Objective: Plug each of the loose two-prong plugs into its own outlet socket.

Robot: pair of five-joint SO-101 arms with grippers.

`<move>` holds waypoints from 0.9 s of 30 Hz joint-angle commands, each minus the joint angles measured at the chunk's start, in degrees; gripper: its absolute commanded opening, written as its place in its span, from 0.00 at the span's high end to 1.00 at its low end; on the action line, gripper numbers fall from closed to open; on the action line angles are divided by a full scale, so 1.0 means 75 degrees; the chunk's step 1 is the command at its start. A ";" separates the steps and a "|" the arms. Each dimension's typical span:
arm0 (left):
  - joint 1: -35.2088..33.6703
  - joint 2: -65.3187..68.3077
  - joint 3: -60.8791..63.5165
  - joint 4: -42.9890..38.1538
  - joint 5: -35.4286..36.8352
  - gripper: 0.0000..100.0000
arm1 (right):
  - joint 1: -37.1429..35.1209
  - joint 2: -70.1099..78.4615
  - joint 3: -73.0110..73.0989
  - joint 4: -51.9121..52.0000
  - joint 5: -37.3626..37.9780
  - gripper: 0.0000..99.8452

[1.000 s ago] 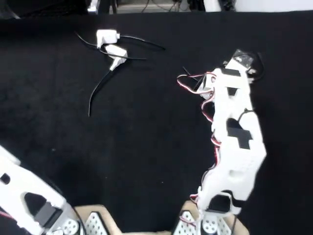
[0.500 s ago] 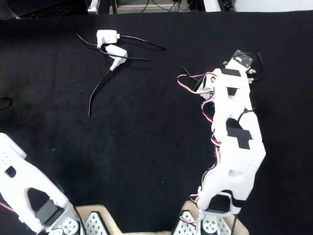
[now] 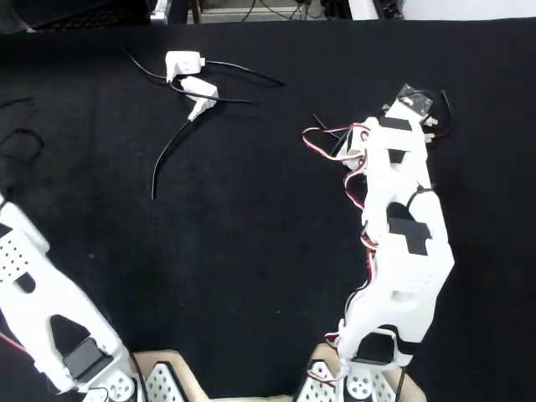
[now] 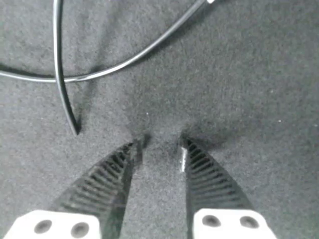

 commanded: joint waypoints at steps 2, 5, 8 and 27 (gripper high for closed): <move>0.0158 -0.1242 0.0229 0.0152 0.0352 0.97 | -0.0211 -0.0006 -0.0229 -0.0105 -0.0059 0.87; 0.0522 -0.1700 0.0932 0.0164 0.0375 0.97 | -0.0211 -0.0006 -0.0229 -0.0105 -0.0059 0.87; 0.1096 -0.2438 0.2338 0.0164 0.0387 0.97 | -0.0211 -0.0006 -0.0229 -0.0105 -0.0059 0.87; 0.5480 -0.7947 1.1927 -0.0914 0.1536 0.97 | -0.0176 -0.0006 -0.0229 -0.0105 -0.0059 0.87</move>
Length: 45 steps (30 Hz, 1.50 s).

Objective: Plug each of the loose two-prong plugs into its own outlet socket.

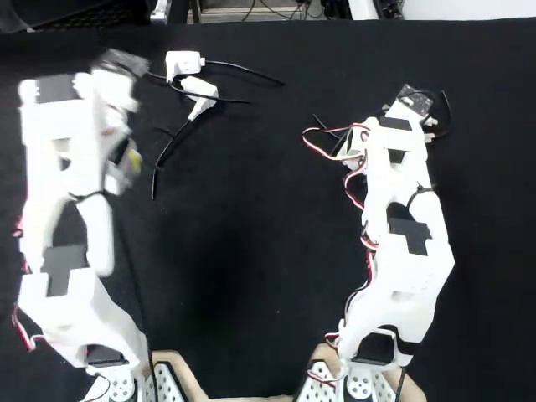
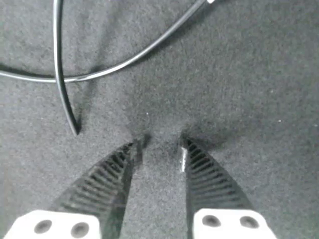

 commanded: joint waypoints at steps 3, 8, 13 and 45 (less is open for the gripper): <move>0.1272 -0.1336 0.3136 -0.2157 0.0375 0.97 | -0.0176 -0.0006 -0.0229 -0.0105 -0.0059 0.87; 0.2374 -0.1946 0.5269 -0.4290 0.0996 0.97 | -0.0176 -0.0006 -0.0229 -0.0105 -0.0059 0.87; 0.2866 -0.2028 0.5832 -0.5521 0.1407 0.97 | -0.0176 -0.0006 -0.0240 -0.0105 -0.0059 0.87; 0.2913 -0.0305 0.5609 -0.6951 0.1911 0.90 | -0.0211 -0.0006 -0.0240 -0.0105 -0.0047 0.87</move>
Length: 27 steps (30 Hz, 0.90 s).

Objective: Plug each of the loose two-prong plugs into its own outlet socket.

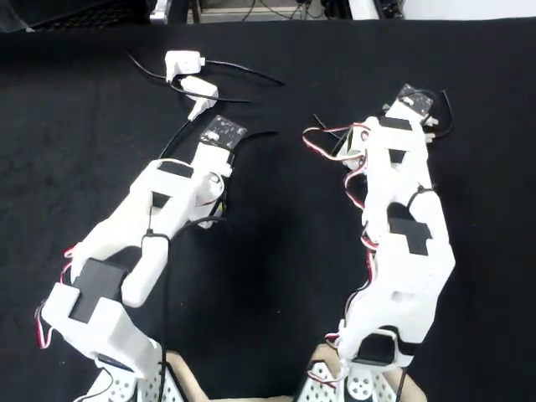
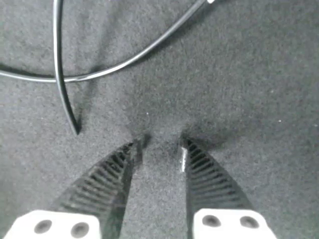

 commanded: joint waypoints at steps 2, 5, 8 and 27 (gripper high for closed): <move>0.0135 -0.0481 -0.0475 0.0352 0.0070 0.90 | -0.0211 -0.0006 -0.0240 -0.0105 -0.0047 0.87; 0.0135 -0.1032 -0.0733 0.0668 0.0082 0.91 | -0.0211 -0.0006 -0.0240 -0.0105 -0.0047 0.87; 0.0135 -0.1500 -0.0721 0.0645 0.0082 0.91 | -0.0211 -0.0006 -0.0240 -0.0105 -0.0047 0.87; 0.0064 -0.0516 -0.0088 0.0527 0.0047 0.82 | -0.0223 -0.0006 -0.0240 -0.0117 0.0305 0.87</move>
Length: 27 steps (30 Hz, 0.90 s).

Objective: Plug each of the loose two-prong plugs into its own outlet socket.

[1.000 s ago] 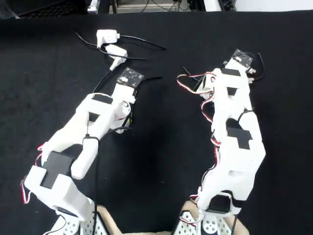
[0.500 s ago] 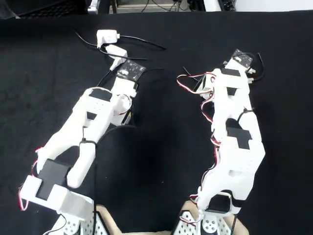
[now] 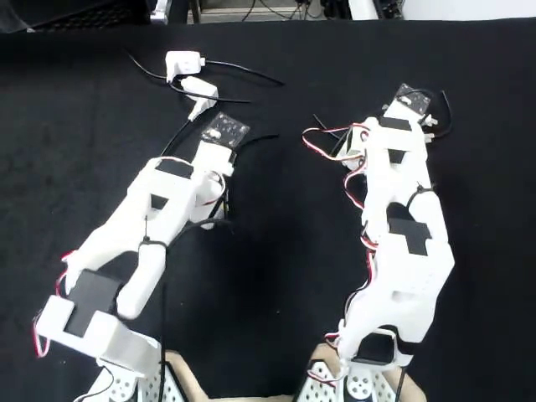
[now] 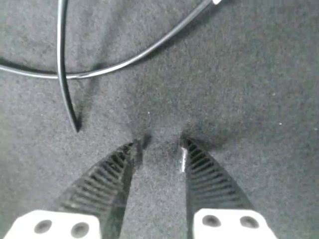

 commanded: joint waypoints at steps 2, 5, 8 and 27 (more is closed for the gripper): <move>-0.0018 0.0481 -0.0205 -0.0234 0.0059 0.82 | -0.0211 -0.0006 -0.0240 -0.0117 0.0070 0.87; -0.0018 0.0645 -0.0404 -0.0305 0.0059 0.82 | -0.0211 -0.0006 -0.0240 -0.0117 0.0070 0.87; 0.0029 0.0633 -0.0709 -0.0176 0.0094 0.82 | -0.0211 -0.0006 -0.0240 -0.0117 0.0070 0.87; 0.0463 0.0023 -0.0979 0.0457 0.0059 0.82 | -0.0211 -0.0006 -0.0217 -0.0199 0.0070 0.87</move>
